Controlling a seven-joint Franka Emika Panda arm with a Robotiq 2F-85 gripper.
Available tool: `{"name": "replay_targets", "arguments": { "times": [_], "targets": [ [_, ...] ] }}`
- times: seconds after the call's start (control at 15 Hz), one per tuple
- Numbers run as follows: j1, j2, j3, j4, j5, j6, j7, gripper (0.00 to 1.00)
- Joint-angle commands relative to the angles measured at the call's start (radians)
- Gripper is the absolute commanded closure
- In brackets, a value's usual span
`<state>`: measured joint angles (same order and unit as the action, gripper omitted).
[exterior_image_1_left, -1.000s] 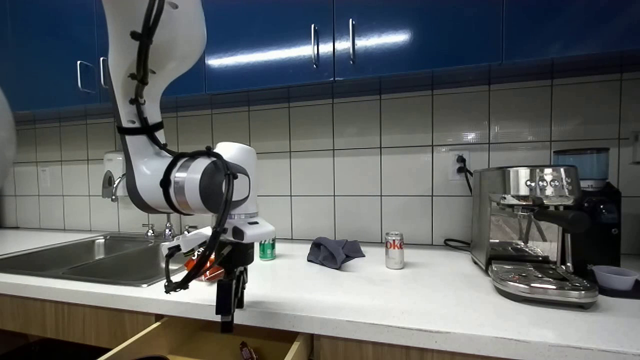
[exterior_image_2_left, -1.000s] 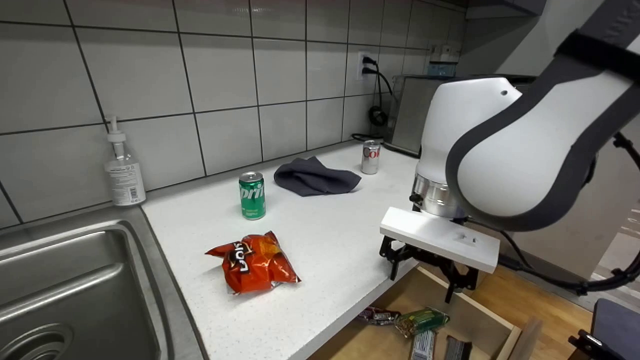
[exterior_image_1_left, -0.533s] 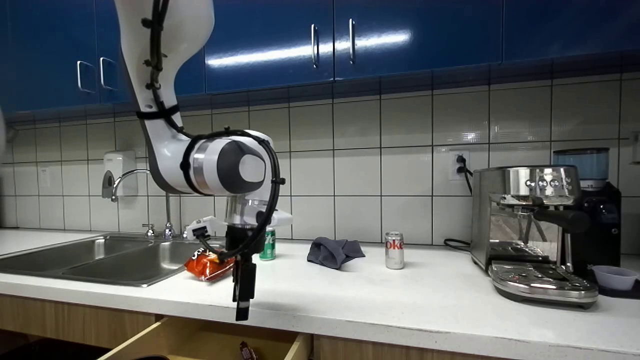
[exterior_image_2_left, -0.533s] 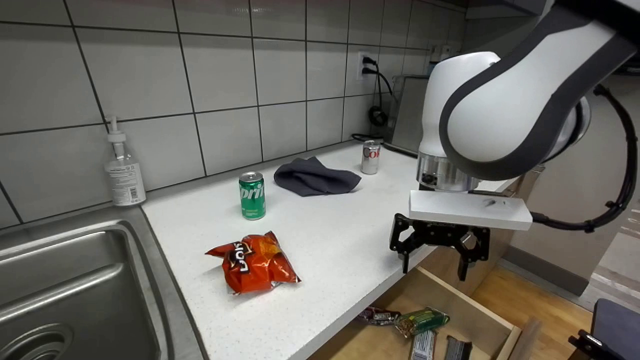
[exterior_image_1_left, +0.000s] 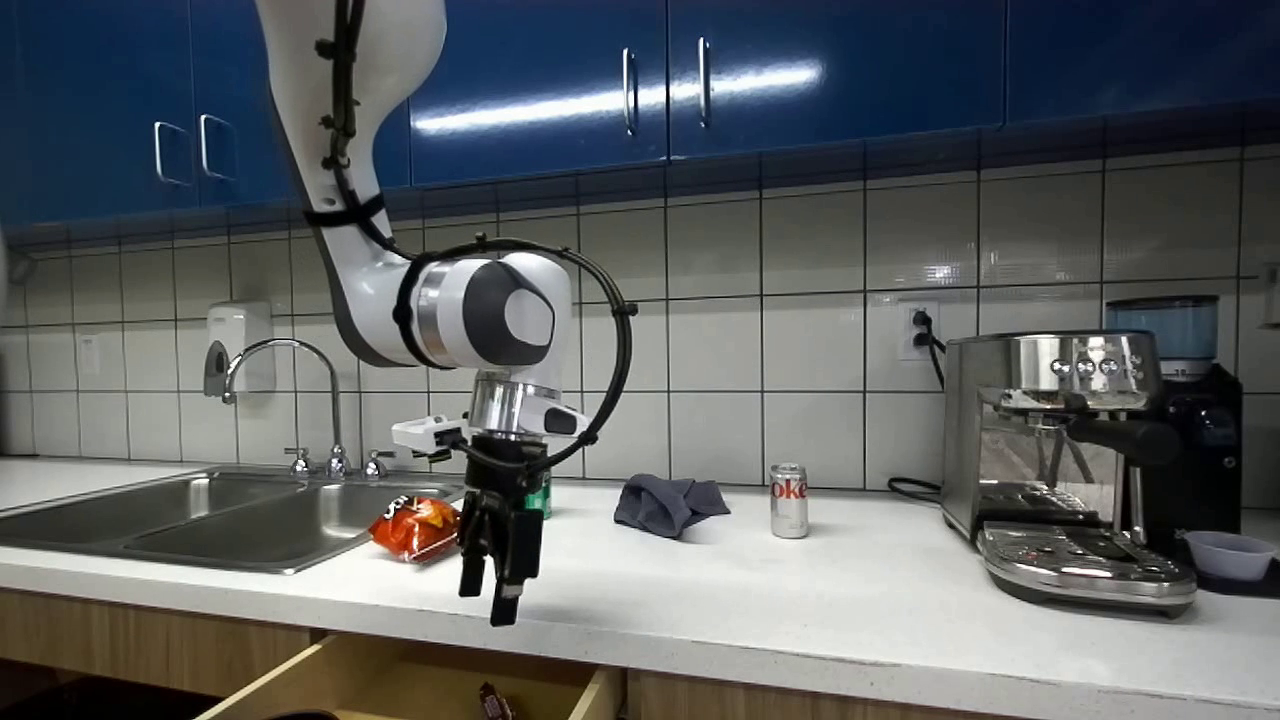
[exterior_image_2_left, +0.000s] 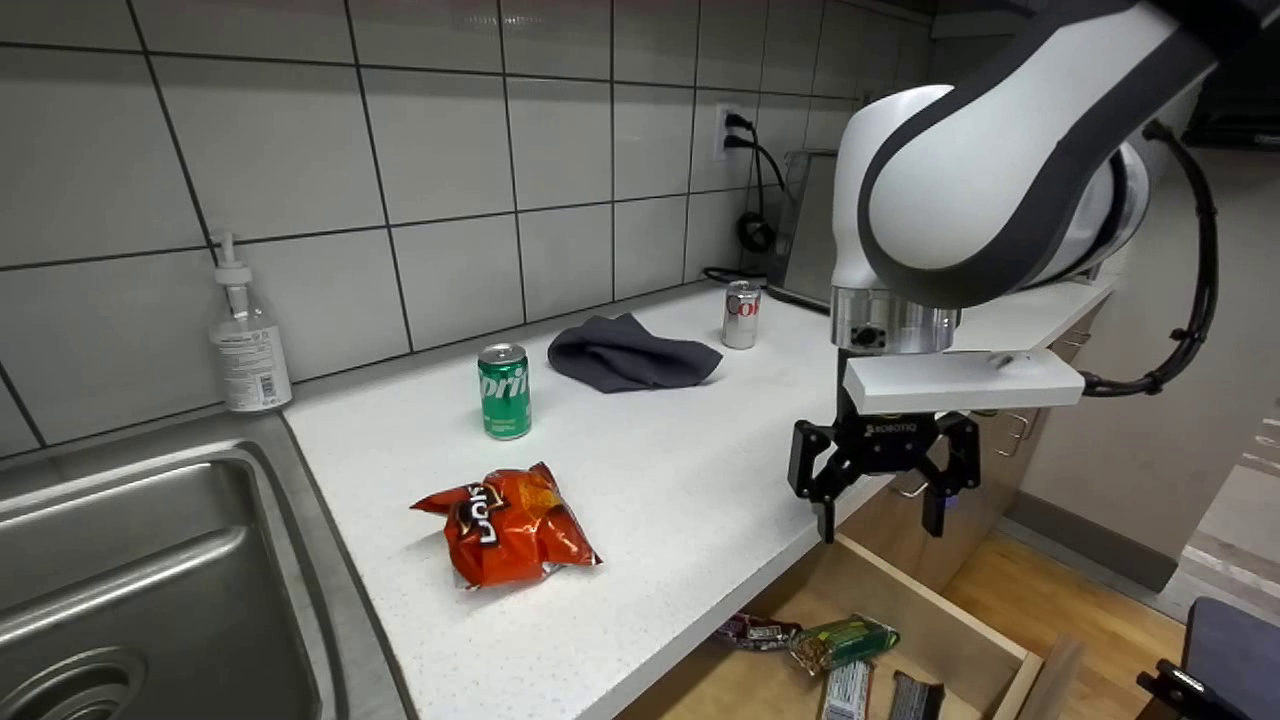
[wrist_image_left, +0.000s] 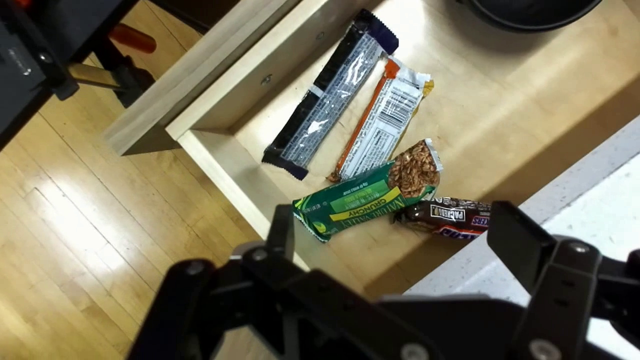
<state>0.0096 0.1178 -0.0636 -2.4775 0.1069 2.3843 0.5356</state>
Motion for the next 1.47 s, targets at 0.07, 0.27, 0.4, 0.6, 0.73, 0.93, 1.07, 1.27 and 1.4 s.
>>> {"name": "replay_targets", "arguments": {
  "times": [0.07,0.27,0.4,0.6,0.73,0.93,1.07,1.27,1.4],
  "targets": [
    [-0.003,0.005,0.001,0.010,-0.001,-0.007,-0.008,0.00],
    [-0.003,0.008,0.001,0.013,-0.001,-0.008,-0.010,0.00],
    [-0.003,0.009,0.001,0.013,-0.002,-0.008,-0.010,0.00],
    [-0.001,-0.008,0.011,0.006,0.006,-0.001,-0.062,0.00],
    [0.006,-0.021,0.021,-0.008,0.004,0.002,-0.097,0.00],
    [0.017,-0.044,0.036,-0.036,0.001,0.004,-0.138,0.00],
    [0.025,-0.065,0.047,-0.065,0.000,0.006,-0.156,0.00],
    [0.034,-0.097,0.061,-0.111,-0.002,0.000,-0.174,0.00],
    [0.038,-0.118,0.069,-0.145,-0.002,-0.003,-0.182,0.00]
  ]
}}
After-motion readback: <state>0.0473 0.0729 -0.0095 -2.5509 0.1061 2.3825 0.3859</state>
